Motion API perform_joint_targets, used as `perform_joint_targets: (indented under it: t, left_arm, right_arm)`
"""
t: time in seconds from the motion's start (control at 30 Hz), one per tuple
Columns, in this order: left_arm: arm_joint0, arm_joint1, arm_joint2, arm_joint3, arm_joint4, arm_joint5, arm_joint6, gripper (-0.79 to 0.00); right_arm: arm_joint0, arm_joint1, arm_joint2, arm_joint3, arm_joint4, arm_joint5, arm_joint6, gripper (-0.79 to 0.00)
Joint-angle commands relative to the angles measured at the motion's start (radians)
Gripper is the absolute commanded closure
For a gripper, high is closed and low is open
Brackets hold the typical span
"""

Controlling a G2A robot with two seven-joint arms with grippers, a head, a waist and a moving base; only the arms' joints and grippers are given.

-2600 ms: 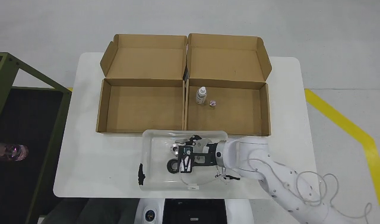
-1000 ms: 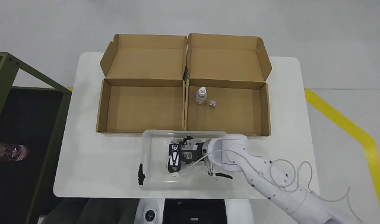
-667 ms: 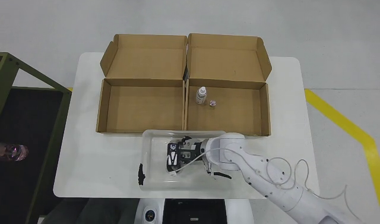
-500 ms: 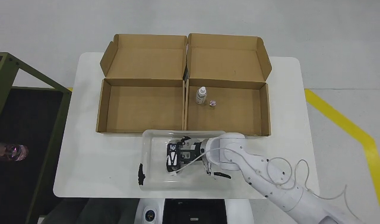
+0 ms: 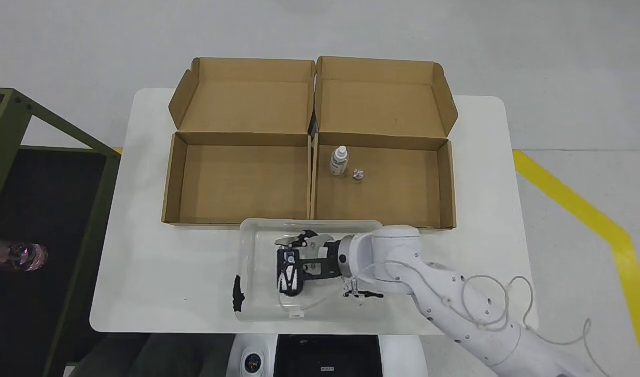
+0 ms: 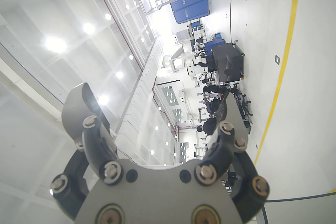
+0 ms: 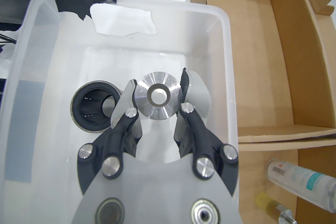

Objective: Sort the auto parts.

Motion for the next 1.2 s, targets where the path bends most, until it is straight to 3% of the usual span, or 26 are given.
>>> perform_joint_targets:
  t: [0.0,0.67,1.17]
  left_arm:
    - [0.0,0.0,0.0,0.0,0.0,0.0,0.0,-0.785]
    - [0.0,0.0,0.0,0.0,0.0,0.0,0.0,-0.785]
    - [0.0,0.0,0.0,0.0,0.0,0.0,0.0,-0.785]
  right_arm:
    - [-0.005,0.002,0.006,-0.016,-0.005,-0.003,-0.005,0.0]
    - [-0.02,0.011,0.077,-0.16,-0.048,-0.006,-0.099,0.0]
    - [0.0,0.008,0.131,-0.145,-0.049,0.032,-0.152,0.0]
